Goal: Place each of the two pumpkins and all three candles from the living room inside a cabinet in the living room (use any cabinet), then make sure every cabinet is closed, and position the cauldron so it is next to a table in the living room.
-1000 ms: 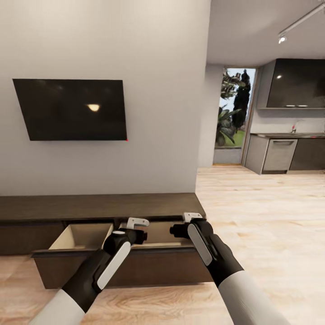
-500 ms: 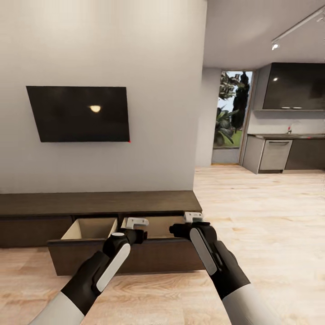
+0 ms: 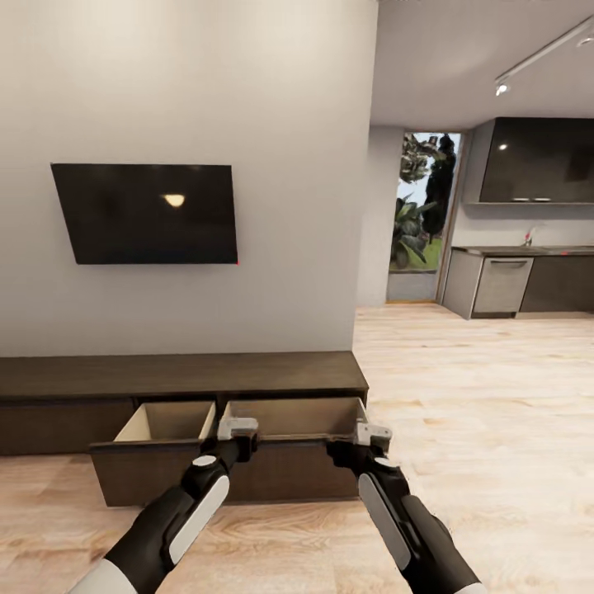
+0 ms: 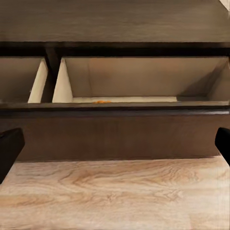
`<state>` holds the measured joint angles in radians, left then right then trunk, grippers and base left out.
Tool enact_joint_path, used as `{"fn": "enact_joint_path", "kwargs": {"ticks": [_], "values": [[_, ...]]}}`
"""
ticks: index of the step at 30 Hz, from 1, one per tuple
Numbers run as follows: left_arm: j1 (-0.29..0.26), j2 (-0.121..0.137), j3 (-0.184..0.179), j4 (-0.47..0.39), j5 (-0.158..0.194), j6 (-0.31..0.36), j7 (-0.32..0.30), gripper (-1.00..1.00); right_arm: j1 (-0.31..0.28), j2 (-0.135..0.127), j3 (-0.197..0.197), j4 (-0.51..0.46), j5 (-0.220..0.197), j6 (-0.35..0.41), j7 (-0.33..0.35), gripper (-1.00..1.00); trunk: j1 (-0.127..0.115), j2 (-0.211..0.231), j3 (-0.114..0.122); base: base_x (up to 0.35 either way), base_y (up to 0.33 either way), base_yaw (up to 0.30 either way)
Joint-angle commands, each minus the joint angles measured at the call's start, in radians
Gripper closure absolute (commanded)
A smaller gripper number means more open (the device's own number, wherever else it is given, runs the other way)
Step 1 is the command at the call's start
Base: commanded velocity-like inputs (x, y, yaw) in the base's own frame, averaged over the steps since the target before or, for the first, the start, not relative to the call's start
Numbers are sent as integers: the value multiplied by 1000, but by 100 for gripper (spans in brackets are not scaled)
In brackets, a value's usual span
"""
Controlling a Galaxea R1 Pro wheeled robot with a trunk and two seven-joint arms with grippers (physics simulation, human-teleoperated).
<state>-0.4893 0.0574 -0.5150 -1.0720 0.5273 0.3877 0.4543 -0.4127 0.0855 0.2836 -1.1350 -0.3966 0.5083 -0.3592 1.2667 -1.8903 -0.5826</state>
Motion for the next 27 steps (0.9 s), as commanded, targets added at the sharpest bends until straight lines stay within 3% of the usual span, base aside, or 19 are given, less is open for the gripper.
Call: {"fn": "enact_joint_path", "kwargs": {"ticks": [1, 4, 8, 11, 16, 20, 23, 27], "values": [[-1, 2, -5, 22, 10, -20, 10, -100, 2, 0, 3, 22, -6, -29, -9, -100, 0, -1, -1, -1, 0, 0], [1, 4, -8, 102, 9, -119, 8, -100, 9, 1, 7, 119, 5, -156, -6, -100, 0, -1, -1, 0, 0, 0], [2, 2, -11, 219, 7, -269, -11, -100, 11, 3, 14, 182, 10, -213, -5, -100, 0, -1, -1, 0, 0, 0], [2, -2, -15, 285, 7, -333, -42, -100, 12, 6, 23, 223, 12, -241, -5, -100, 0, -1, -1, 0, 0, 0], [1, -4, -53, 371, 8, -408, -74, -100, 12, 8, 82, 314, 13, -340, -4, -100, 0, -1, -1, 0, 0, 0], [1, -6, -73, 501, 8, -485, -93, -100, 12, 9, 118, 350, 14, -379, -4, -100, 0, -1, -1, 0, 0, 0], [1, -7, -78, 584, 9, -542, -113, -100, 12, 9, 126, 360, 13, -389, -4, -100, 0, -1, -1, 0, 0, 0], [1, -9, -81, 617, 10, -571, -124, -100, 12, 10, 129, 377, 12, -415, -4, -100, 0, -1, -1, 0, 0, 0]]}}
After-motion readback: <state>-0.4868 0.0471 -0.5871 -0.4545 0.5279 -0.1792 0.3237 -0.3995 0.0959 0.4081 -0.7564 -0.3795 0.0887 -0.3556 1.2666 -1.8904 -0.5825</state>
